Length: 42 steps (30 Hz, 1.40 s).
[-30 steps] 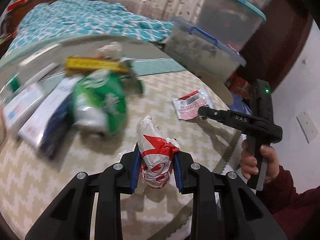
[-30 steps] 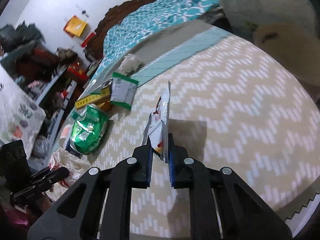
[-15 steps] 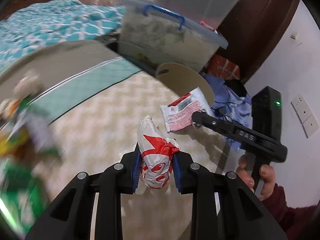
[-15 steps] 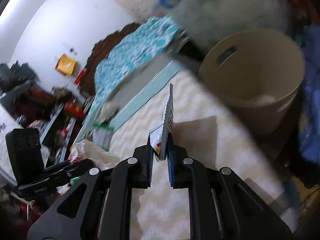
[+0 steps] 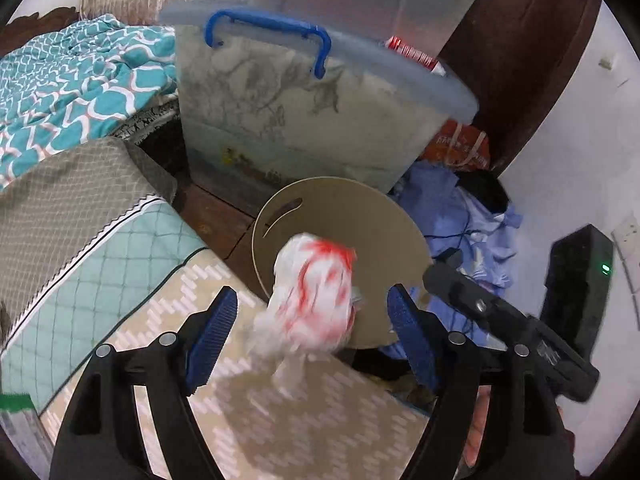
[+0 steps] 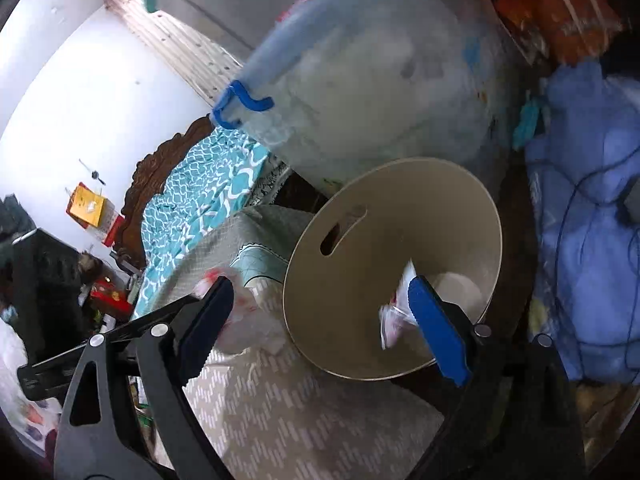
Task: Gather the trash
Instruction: 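Bring both open tools back over the bed, then grasp the white milk carton with left tool while right tool grasps the green can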
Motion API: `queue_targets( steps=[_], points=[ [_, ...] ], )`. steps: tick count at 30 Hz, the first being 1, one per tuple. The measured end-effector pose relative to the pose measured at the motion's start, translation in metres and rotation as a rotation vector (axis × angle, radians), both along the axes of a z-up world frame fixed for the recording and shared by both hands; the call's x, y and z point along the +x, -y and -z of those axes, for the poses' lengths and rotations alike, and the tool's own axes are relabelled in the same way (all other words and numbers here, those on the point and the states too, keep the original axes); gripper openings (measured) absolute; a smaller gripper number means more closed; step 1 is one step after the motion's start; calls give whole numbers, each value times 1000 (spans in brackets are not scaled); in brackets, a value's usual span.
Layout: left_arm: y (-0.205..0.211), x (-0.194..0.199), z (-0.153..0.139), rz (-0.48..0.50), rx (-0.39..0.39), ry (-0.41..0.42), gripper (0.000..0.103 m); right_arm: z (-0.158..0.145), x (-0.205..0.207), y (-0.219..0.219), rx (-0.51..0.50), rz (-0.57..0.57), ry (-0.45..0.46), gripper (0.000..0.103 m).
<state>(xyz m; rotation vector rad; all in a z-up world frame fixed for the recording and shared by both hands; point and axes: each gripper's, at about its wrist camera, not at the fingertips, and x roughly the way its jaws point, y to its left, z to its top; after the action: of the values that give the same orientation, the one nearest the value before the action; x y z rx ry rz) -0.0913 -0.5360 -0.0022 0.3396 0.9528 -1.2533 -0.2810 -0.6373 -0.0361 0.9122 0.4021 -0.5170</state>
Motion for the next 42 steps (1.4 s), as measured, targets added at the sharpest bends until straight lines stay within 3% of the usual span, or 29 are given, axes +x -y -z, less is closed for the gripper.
queue_targets(
  steps=[5, 10, 12, 20, 24, 29, 33, 36, 42],
  points=[
    [-48, -4, -13, -13, -32, -2, 74, -6, 13, -17, 17, -13, 47, 89],
    [-144, -1, -23, -38, -95, -47, 74, -22, 23, -51, -29, -59, 81, 85],
    [-183, 4, -22, -66, -105, -54, 74, -25, 35, -66, -42, -113, 70, 79],
    [-366, 34, -15, -366, -101, -34, 72, -32, 149, -168, -89, -534, -20, 60],
    [-424, 50, -7, -536, -118, -61, 72, -40, 215, -219, -125, -703, -47, 58],
    [-458, 57, 2, -631, -84, -7, 72, -39, 285, -252, -161, -778, -128, 58],
    [-463, 65, 11, -658, -64, 16, 74, -18, 323, -251, -165, -755, -255, 59],
    [-457, 71, 16, -651, -62, -3, 74, 4, 321, -247, -73, -793, -319, 55],
    [-445, 67, 29, -634, -24, 14, 72, 5, 249, -264, -72, -874, -268, 55]
  ],
)
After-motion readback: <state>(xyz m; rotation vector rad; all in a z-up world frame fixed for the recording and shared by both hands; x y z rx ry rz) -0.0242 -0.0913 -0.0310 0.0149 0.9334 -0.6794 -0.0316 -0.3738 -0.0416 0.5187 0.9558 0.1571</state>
